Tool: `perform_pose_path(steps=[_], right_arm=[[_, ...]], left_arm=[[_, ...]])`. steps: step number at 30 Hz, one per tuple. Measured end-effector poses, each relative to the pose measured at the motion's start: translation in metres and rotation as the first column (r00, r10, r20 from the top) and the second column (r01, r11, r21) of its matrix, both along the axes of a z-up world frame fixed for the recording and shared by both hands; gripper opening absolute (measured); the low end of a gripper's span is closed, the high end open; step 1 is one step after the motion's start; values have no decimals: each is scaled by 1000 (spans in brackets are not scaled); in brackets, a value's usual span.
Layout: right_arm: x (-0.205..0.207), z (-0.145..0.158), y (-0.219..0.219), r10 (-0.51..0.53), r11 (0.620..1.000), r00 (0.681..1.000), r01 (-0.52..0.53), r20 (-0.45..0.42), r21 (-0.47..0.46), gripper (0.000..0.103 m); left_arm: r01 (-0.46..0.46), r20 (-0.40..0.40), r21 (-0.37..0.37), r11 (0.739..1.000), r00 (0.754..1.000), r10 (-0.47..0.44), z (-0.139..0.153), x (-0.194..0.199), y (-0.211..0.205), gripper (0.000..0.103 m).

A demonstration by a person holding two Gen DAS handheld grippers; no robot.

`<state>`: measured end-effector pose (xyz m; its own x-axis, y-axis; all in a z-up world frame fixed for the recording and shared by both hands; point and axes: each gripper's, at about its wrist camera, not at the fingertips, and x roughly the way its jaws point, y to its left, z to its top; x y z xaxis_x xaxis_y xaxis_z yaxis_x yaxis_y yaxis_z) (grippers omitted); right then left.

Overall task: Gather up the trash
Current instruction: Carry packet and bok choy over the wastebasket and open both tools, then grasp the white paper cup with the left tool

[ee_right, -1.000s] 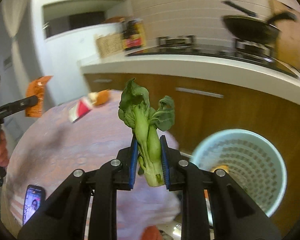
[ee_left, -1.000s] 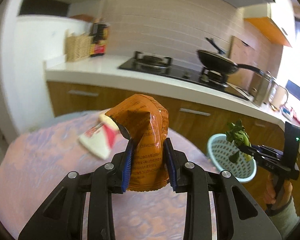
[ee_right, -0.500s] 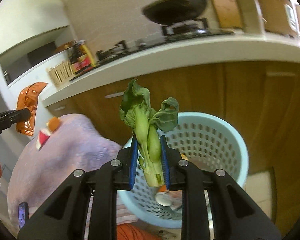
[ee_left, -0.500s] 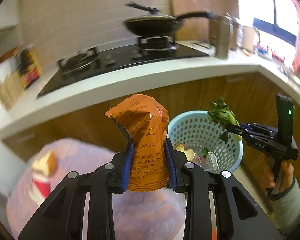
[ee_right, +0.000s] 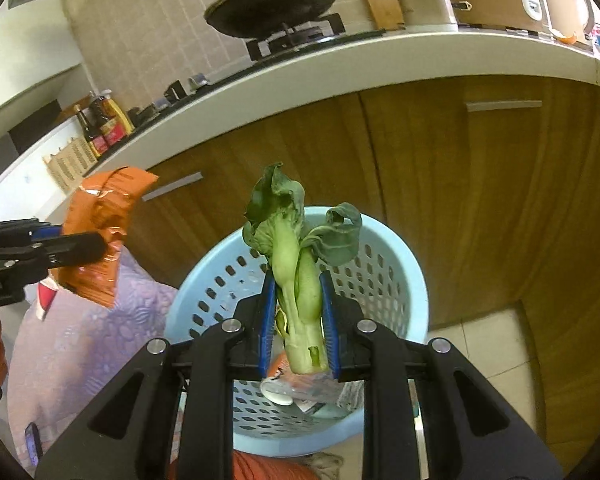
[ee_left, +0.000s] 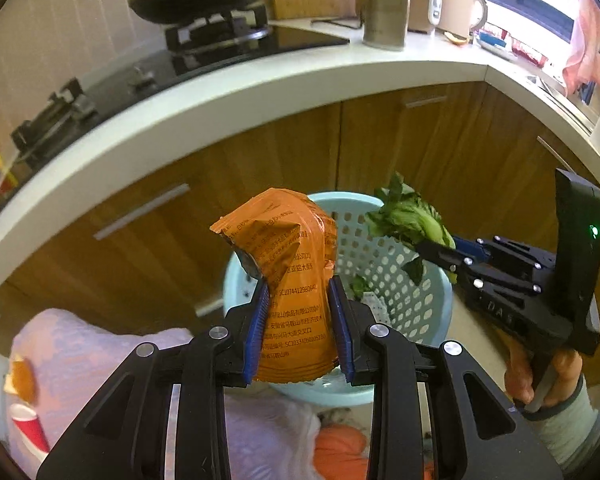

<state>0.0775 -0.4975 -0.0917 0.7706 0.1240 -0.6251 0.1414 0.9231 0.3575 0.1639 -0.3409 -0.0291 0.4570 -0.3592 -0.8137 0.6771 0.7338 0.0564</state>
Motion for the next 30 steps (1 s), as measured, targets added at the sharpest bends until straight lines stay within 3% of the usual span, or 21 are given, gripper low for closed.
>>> perform_pose_path(steps=[11,14,16,17,21,30], right_arm=[[-1,3,-1,-8,1000,1000,8,-17,3,20],[-8,9,-8,-40,999,999,40,-4,15,20],[-12,14,-10,-46,999,999,46,5,13,20],[-13,16,-10,-49,999,999,49,9,9,20],[-18,28,-6,-55,998,998,55,34,-4,20],[-17,47,40,38,999,997,-35,74,-41,20]], left_arm=[[26,-88,-15,1000,996,-27,-13,15,-19,36],[48,-118,-26,999,992,-50,-15,16,-23,49],[51,-96,-11,999,994,-52,-16,12,-25,63],[47,-71,6,999,996,-46,-15,10,-24,65],[56,-26,9,998,998,-56,-3,-2,-11,65],[-8,49,-130,992,999,14,48,-22,59,67]])
